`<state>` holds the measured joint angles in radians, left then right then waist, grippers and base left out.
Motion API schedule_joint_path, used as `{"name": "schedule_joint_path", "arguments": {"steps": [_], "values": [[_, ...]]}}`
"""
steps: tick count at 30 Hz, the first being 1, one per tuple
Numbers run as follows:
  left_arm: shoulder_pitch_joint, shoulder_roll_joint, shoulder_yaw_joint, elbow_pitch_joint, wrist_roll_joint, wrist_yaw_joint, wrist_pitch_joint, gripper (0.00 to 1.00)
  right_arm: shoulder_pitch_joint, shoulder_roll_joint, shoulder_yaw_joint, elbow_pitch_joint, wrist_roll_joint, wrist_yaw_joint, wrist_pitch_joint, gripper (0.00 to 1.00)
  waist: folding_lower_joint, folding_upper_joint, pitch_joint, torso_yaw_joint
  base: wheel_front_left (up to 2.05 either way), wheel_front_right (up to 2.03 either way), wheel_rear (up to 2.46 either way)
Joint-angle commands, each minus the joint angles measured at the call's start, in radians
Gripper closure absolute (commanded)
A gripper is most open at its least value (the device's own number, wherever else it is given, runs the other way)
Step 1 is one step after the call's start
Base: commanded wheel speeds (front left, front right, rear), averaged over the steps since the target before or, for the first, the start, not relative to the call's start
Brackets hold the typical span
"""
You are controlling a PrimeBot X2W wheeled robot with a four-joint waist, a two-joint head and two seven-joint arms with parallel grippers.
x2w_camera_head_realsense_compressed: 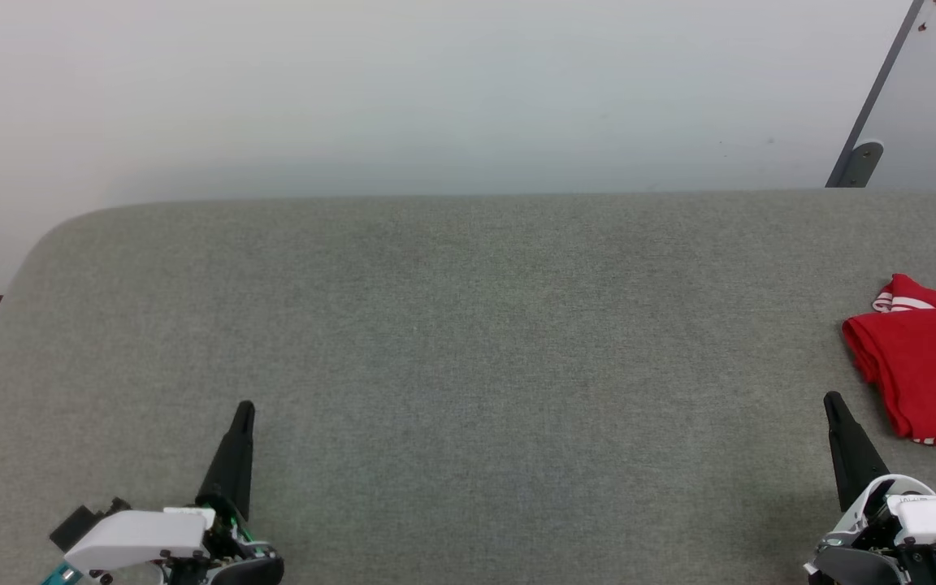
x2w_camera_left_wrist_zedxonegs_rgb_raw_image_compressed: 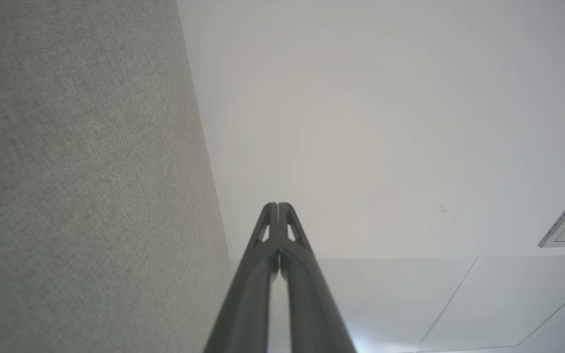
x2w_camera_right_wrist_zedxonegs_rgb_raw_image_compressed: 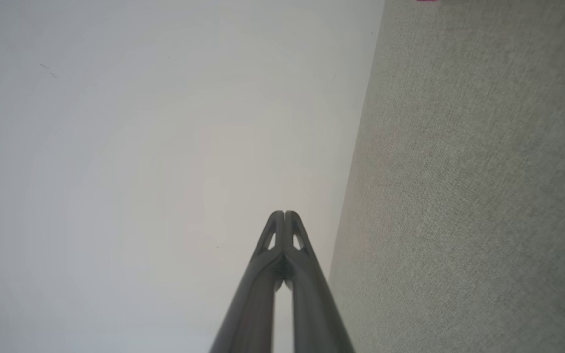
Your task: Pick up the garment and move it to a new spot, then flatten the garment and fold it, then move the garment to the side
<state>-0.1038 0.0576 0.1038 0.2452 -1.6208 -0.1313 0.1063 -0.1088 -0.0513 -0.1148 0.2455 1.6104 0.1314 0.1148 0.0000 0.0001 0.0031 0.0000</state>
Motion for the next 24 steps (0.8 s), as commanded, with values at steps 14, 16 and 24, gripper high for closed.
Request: {"name": "schedule_joint_path", "arguments": {"steps": [14,16,24], "values": [[-0.011,-0.003,0.005,0.002,0.004,0.001,0.007,1.0,-0.002,0.004,0.001,0.0,0.005,-0.001,0.001,1.0,0.0,-0.0001,0.0,0.0,0.0,0.0,0.0],[-0.011,-0.004,0.005,0.002,0.004,0.001,0.007,1.0,-0.002,0.004,0.001,0.0,0.005,-0.001,0.001,1.0,0.0,-0.0001,0.0,0.0,0.0,0.0,0.0],[-0.011,-0.004,0.006,0.002,0.004,0.001,0.005,1.0,-0.002,0.004,0.001,0.0,0.005,-0.001,0.001,1.0,0.0,-0.0001,0.0,0.0,0.0,0.0,0.0]]}}
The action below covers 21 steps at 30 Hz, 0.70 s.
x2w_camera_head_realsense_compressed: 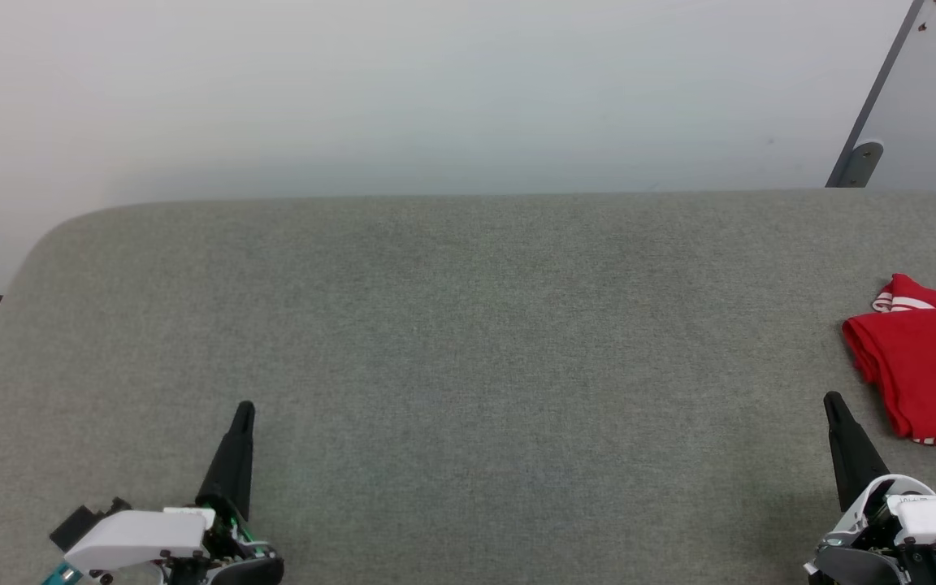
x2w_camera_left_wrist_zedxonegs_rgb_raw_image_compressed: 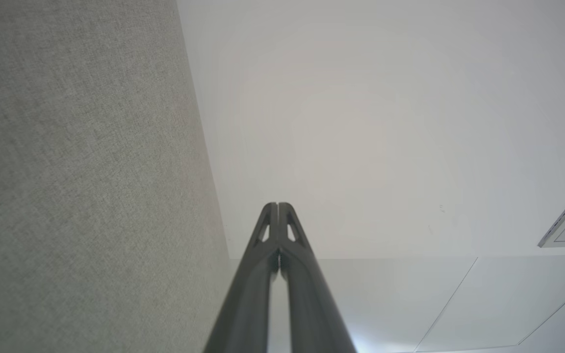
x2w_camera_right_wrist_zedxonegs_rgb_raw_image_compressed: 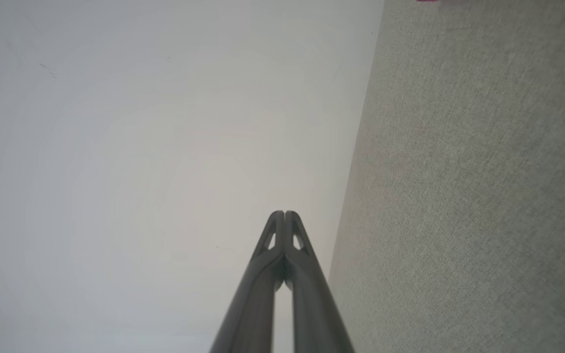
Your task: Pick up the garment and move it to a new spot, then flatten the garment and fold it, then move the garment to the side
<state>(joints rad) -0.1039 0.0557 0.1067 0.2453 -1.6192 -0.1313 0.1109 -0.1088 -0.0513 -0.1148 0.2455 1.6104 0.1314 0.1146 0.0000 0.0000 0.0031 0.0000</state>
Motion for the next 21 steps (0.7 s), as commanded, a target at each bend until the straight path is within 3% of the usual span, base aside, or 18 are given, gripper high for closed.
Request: {"name": "schedule_joint_path", "arguments": {"steps": [1,21], "values": [[-0.011,-0.002,0.003,0.002,0.003,0.001,0.0,1.0,-0.002,0.004,0.001,0.0,0.005,-0.001,0.001,1.0,0.0,0.0,0.0,0.0,0.0,0.0,0.0],[-0.011,-0.004,0.005,0.002,0.005,0.001,0.003,1.0,-0.002,0.004,0.001,0.0,0.005,-0.001,0.001,1.0,0.0,0.0,0.0,0.0,0.0,0.0,0.0]]}}
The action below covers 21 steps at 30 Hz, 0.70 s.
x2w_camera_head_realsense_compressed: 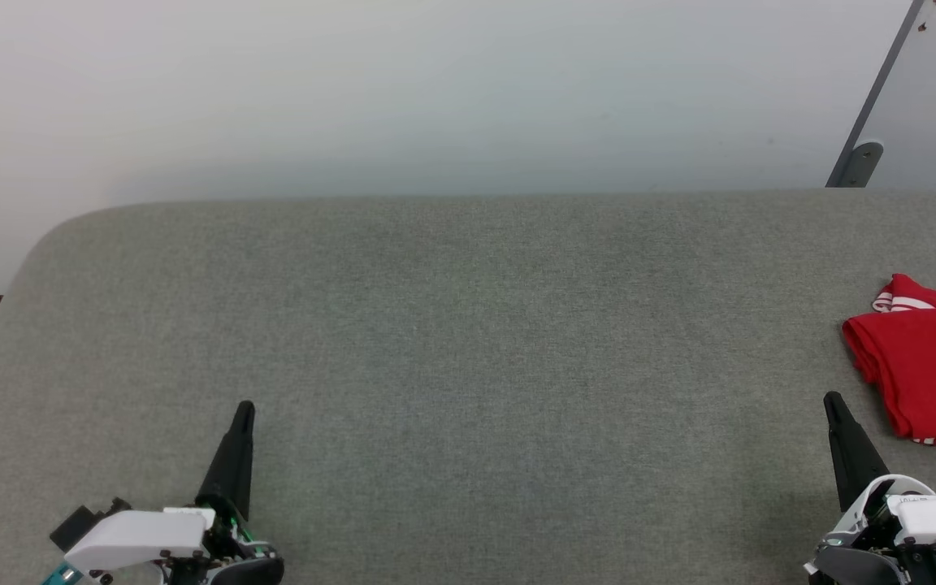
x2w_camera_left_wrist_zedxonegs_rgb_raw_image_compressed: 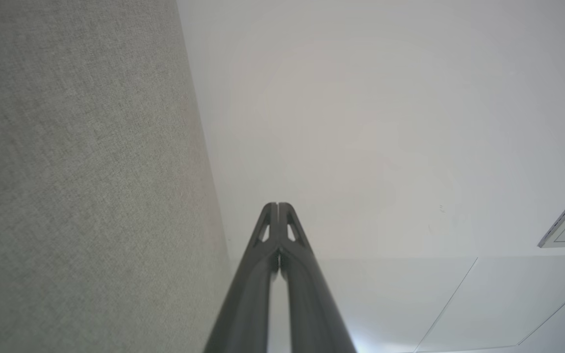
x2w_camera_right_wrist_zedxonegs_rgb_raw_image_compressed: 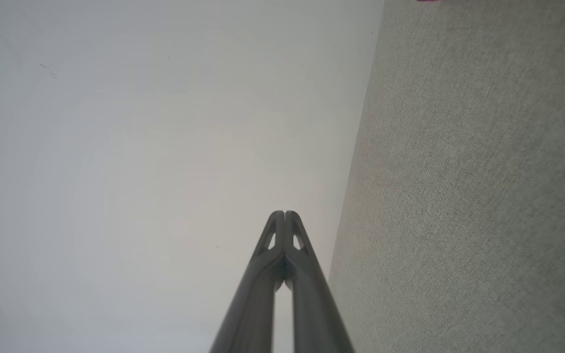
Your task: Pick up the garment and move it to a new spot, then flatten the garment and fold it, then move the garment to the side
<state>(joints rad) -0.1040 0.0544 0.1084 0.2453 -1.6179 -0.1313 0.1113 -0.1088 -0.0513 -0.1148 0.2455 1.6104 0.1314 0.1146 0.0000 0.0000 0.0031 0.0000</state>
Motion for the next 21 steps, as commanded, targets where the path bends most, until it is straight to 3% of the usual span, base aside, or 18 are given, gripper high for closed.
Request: {"name": "schedule_joint_path", "arguments": {"steps": [1,21], "values": [[-0.011,-0.002,0.003,0.002,0.003,0.001,0.002,1.0,-0.002,0.004,0.001,0.0,0.005,-0.001,0.001,1.0,0.0,0.0,0.0,0.0,0.0,0.0,0.0],[-0.011,-0.003,0.005,0.002,0.005,0.001,0.002,1.0,-0.002,0.004,0.001,0.0,0.005,-0.001,0.001,1.0,0.0,0.0,0.0,0.0,0.0,0.0,0.0]]}}
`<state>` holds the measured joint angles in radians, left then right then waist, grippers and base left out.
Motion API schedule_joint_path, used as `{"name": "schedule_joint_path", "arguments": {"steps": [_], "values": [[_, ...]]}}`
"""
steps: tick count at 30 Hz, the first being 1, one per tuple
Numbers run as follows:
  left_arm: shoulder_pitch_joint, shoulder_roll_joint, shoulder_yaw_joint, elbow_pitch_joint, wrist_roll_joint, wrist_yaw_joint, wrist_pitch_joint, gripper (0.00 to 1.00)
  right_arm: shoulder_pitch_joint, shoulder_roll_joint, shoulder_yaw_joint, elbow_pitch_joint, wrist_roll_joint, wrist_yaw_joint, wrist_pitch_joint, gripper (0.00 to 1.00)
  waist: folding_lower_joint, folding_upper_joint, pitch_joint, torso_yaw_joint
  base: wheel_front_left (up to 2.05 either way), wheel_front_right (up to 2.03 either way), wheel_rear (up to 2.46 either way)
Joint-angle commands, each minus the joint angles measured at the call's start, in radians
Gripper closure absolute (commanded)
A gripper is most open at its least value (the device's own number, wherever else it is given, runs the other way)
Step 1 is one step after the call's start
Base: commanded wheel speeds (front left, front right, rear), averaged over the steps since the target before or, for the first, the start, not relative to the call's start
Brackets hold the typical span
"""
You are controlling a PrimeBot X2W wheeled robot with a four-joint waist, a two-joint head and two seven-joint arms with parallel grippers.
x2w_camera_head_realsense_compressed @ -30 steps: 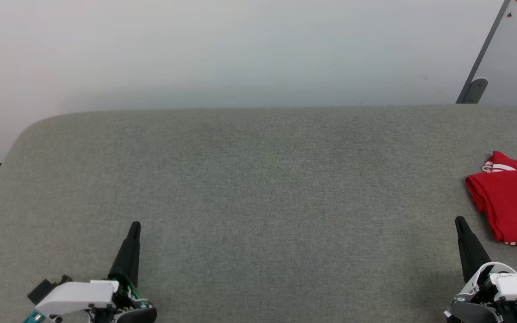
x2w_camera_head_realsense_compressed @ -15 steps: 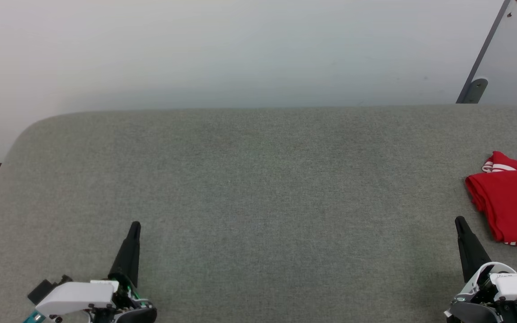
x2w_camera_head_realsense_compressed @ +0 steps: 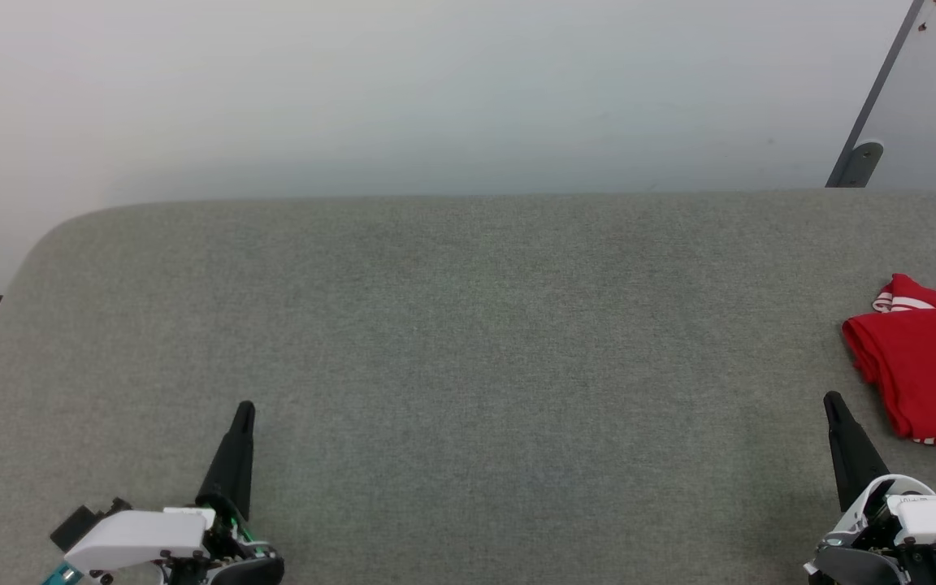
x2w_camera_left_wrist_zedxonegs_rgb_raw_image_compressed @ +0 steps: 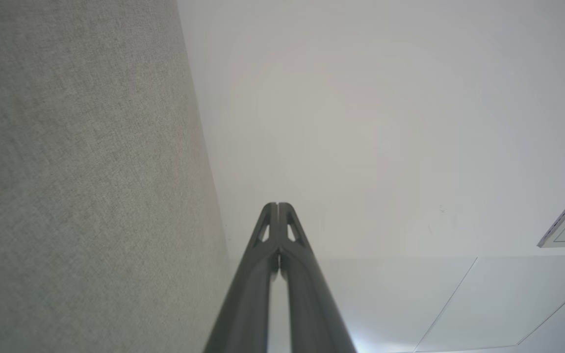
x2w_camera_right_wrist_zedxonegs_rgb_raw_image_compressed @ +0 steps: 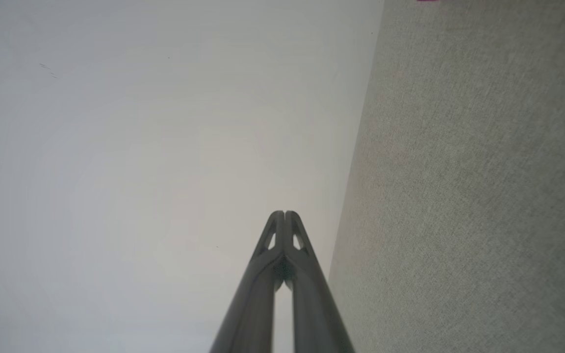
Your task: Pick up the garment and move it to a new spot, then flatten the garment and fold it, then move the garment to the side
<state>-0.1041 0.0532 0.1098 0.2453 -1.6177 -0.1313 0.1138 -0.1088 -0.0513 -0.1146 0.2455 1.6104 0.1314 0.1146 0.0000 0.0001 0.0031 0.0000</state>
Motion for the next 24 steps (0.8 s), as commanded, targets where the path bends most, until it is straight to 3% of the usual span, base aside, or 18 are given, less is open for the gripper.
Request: {"name": "schedule_joint_path", "arguments": {"steps": [1,24], "values": [[-0.011,-0.002,0.003,0.002,0.005,0.001,0.0,1.0,-0.002,0.004,0.001,0.0,0.005,-0.001,0.001,1.0,0.0,-0.0001,0.0,0.0,0.0,0.0,0.0],[-0.011,-0.003,0.005,0.002,0.006,0.001,0.001,1.0,-0.002,0.004,0.001,0.0,0.005,-0.001,0.001,1.0,0.0,-0.0001,0.0,0.0,0.0,0.0,0.0]]}}
